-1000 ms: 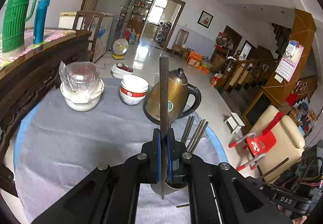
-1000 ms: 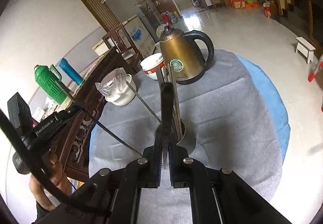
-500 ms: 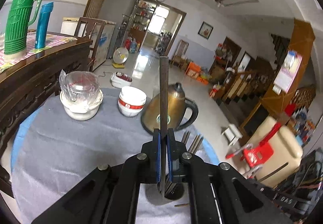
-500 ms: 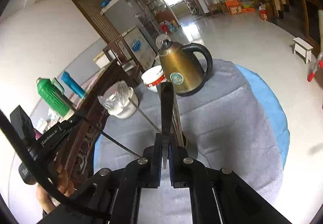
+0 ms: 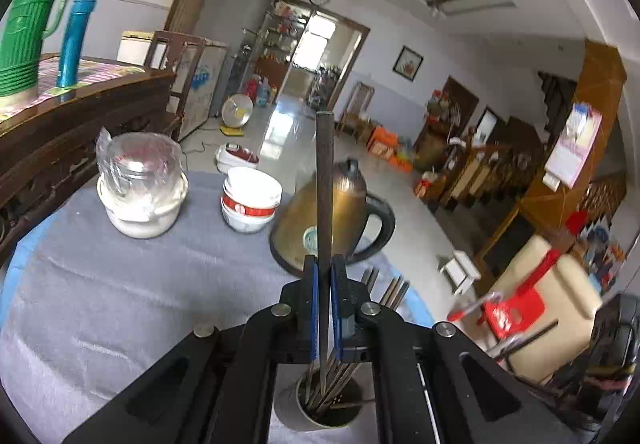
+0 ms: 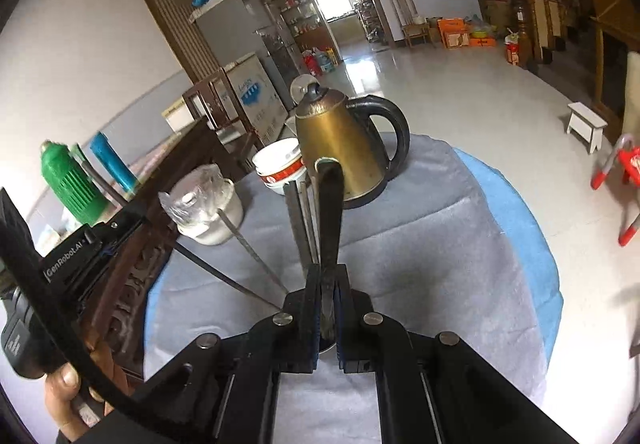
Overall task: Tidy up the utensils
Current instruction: 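Open both tools to release the chopsticks into the holder cup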
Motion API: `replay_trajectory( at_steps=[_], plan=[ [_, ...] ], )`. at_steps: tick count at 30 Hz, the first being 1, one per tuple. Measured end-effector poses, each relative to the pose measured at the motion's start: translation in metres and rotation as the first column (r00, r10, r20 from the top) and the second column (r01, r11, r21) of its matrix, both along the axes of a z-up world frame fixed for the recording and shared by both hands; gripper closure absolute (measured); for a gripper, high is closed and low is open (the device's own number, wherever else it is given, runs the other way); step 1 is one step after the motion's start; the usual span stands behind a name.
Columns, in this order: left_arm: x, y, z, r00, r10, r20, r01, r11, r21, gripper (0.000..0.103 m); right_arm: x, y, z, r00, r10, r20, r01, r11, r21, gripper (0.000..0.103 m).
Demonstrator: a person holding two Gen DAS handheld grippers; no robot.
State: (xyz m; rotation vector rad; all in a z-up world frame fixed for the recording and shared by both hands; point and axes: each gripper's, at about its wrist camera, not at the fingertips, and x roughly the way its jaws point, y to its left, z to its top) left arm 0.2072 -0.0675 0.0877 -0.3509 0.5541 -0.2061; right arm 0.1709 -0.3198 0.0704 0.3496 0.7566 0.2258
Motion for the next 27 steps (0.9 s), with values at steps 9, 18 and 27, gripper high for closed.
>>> replay_trajectory(
  at_steps=[9,18,27],
  plan=[
    [0.018,-0.020,-0.037,0.995,-0.053,-0.089,0.059,0.996,0.071,0.097,0.027,0.011,-0.037,0.996,0.031,-0.089,-0.032,0.999,-0.014,0.097],
    [0.022,-0.023,-0.053,0.986,-0.058,-0.157,0.074,0.993,0.097,0.080,0.042,0.015,-0.057,0.988,0.074,-0.135,-0.068,0.996,0.053,0.093],
    [0.004,0.000,-0.034,0.992,-0.036,-0.118,0.045,0.997,0.069,0.053,0.034,0.003,-0.048,0.994,0.032,-0.102,-0.022,0.994,0.105,0.042]
  ],
)
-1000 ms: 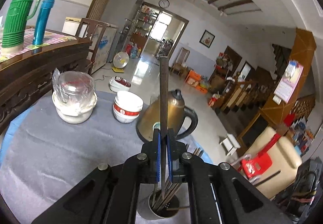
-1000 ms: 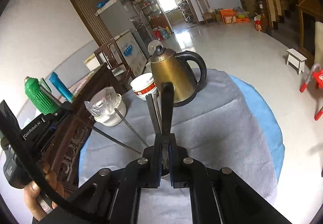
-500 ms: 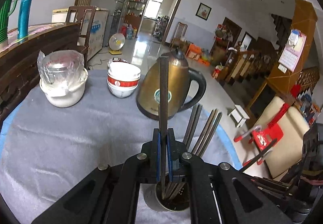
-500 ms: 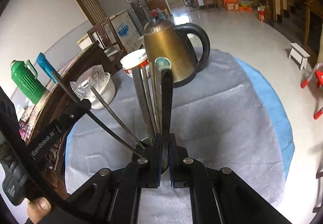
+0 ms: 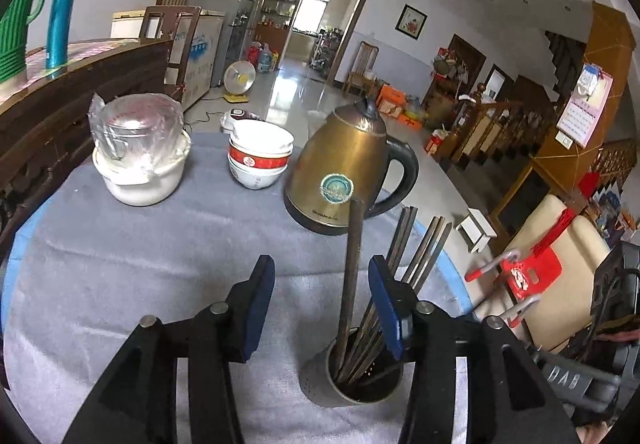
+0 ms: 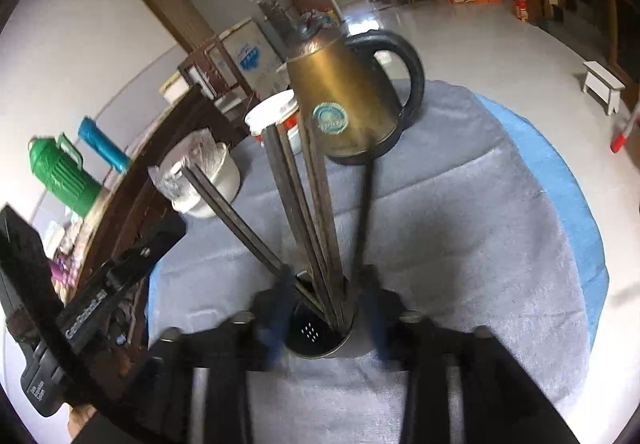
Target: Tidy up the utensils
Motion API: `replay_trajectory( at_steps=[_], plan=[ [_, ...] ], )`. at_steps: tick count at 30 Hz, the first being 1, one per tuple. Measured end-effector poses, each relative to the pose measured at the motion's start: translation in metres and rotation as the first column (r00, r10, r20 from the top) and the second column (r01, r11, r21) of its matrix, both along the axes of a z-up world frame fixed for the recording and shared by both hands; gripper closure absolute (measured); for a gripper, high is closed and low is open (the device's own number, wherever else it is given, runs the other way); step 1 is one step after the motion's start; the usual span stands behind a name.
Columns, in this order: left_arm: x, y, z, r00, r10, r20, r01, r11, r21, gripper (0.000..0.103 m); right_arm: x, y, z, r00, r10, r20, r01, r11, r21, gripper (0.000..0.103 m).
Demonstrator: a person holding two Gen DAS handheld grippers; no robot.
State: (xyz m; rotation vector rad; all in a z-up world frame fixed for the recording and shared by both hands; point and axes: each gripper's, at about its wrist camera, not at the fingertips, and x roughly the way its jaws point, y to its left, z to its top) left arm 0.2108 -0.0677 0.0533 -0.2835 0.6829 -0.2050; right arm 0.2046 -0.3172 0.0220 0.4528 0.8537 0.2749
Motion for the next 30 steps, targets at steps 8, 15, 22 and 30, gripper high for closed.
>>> replay_trajectory(
  at_steps=[8,15,22,30],
  plan=[
    [-0.027,0.019,-0.001,1.000,0.009,-0.008,-0.009,1.000,-0.007,0.050,-0.004,-0.008,0.019,0.996,-0.062,0.059,0.059,0.997,0.050,0.042],
    [-0.050,0.027,-0.009,1.000,0.002,-0.019,0.000,0.998,0.069,0.036,-0.024,-0.025,0.012,0.988,-0.144,0.062,0.135,0.982,0.128,0.042],
    [-0.076,0.016,-0.023,0.999,-0.034,-0.032,0.040,0.979,0.201,0.029,-0.082,-0.017,-0.006,0.985,-0.148,0.089,0.153,0.986,-0.062,0.041],
    [-0.101,0.005,-0.019,0.997,-0.081,-0.012,0.082,0.964,0.251,0.016,-0.137,0.021,-0.008,0.982,-0.085,0.166,0.128,0.954,-0.269,0.027]
  ],
)
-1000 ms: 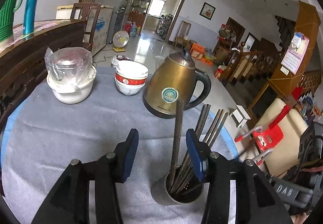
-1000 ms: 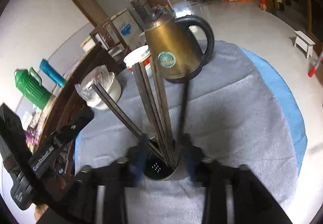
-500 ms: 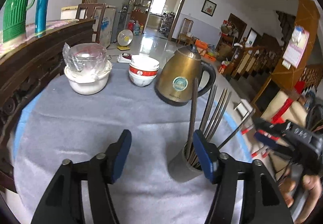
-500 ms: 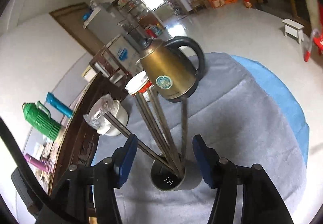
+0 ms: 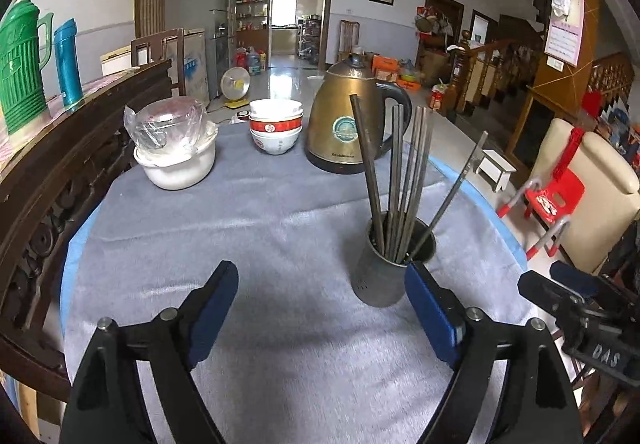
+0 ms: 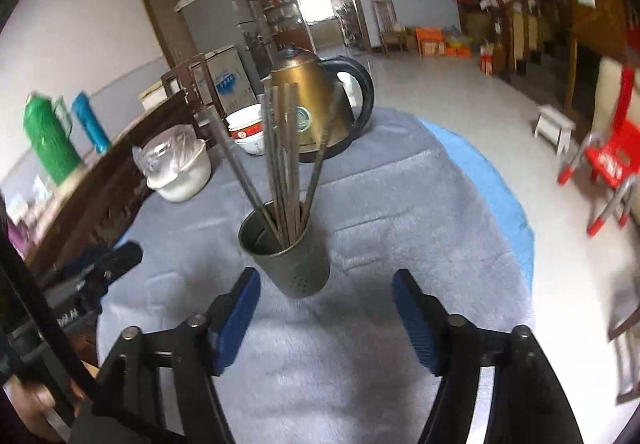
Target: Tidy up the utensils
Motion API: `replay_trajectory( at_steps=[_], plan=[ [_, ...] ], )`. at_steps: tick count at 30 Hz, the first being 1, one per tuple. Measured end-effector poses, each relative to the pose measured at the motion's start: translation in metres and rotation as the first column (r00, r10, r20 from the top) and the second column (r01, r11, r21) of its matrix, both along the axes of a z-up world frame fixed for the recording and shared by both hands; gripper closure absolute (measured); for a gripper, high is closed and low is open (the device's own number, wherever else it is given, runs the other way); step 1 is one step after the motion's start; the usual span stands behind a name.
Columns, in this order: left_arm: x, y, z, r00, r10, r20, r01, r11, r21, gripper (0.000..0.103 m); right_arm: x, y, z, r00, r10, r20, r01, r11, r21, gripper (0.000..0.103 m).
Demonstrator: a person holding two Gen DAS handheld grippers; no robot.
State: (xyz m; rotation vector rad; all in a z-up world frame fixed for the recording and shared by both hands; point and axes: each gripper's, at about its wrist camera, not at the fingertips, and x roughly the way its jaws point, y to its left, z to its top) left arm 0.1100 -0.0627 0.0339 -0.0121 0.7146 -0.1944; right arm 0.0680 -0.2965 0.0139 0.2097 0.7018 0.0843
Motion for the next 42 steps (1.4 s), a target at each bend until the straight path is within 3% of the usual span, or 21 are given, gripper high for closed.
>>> replay_trajectory(
  at_steps=[6,12,17,34,39,42],
  plan=[
    [-0.004,0.005,0.002,1.000,0.023,-0.003,-0.023,0.999,0.030,0.013,-0.019,0.025,0.014,0.997,0.017,0.076,-0.007,0.992,-0.126,0.019],
    [-0.009,0.018,0.005,0.999,0.041,0.006,-0.041,0.999,-0.008,0.010,-0.028,0.039,0.023,0.988,-0.005,0.152,0.034,0.981,-0.191,0.018],
    [-0.010,0.021,0.007,0.999,0.041,0.009,-0.042,0.999,0.003,0.002,-0.028,0.040,0.023,0.989,-0.022,0.149,0.050,0.980,-0.193,0.016],
    [-0.007,0.005,0.005,1.000,0.011,0.001,-0.011,0.998,0.061,0.002,-0.018,0.036,0.021,0.990,-0.060,0.130,0.086,0.975,-0.204,0.011],
    [-0.006,0.000,0.004,0.999,0.037,0.006,-0.037,0.991,0.128,0.001,-0.018,0.035,0.023,0.990,-0.059,0.130,0.085,0.975,-0.203,0.011],
    [-0.007,-0.001,0.006,1.000,0.022,0.010,-0.023,0.992,0.124,0.001,-0.019,0.035,0.024,0.990,-0.056,0.131,0.082,0.976,-0.203,0.011]
  ],
)
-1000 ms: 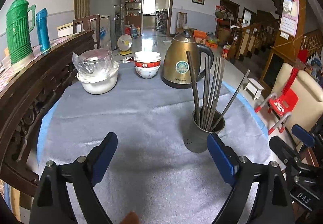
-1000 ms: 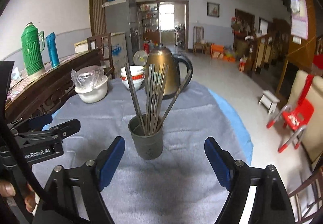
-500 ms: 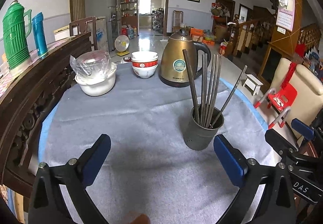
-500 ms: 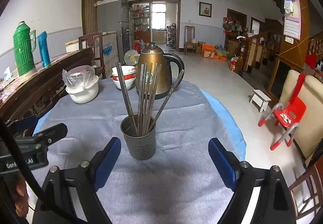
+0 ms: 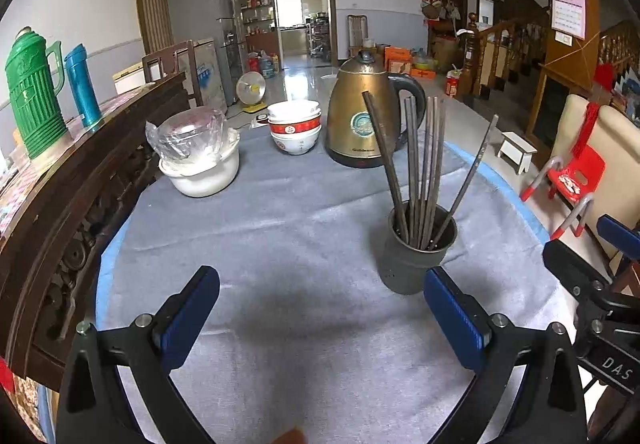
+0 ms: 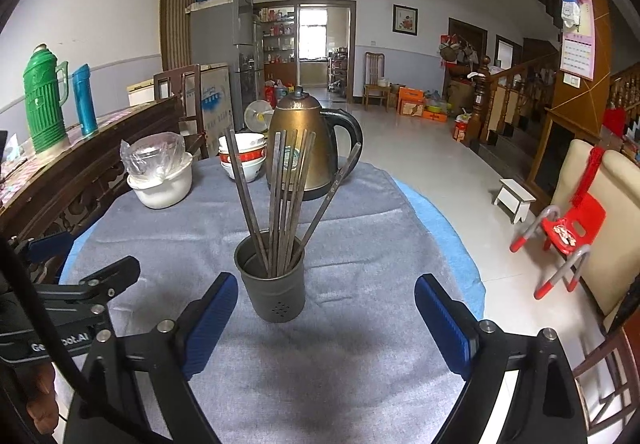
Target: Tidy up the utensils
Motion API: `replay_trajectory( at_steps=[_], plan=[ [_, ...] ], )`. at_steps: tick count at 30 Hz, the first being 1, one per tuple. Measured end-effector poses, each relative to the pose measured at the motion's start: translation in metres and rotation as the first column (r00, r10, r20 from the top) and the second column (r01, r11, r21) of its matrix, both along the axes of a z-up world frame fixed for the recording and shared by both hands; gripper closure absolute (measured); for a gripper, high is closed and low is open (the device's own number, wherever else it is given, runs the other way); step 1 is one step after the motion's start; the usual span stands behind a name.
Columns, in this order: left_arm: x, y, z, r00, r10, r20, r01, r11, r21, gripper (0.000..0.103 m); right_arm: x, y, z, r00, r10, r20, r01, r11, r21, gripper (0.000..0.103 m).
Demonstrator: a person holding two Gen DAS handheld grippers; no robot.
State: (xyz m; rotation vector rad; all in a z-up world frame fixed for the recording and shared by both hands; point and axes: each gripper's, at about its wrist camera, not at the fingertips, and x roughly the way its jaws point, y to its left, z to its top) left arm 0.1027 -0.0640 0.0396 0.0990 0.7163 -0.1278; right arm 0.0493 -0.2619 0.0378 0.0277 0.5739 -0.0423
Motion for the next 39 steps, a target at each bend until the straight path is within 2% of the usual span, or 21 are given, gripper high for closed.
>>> replay_trajectory(
  at_steps=[25,39],
  plan=[
    [-0.001,-0.006,0.012,1.000,-0.027,0.012,0.028,0.998,-0.057,0.001,-0.003,0.003,0.005,1.000,0.012,0.010,-0.012,1.000,-0.016,0.011],
    [0.002,-0.009,0.014,1.000,-0.023,0.018,0.024,0.998,-0.053,0.001,-0.003,-0.001,0.007,1.000,0.008,0.013,-0.008,1.000,-0.018,0.011]
  ],
)
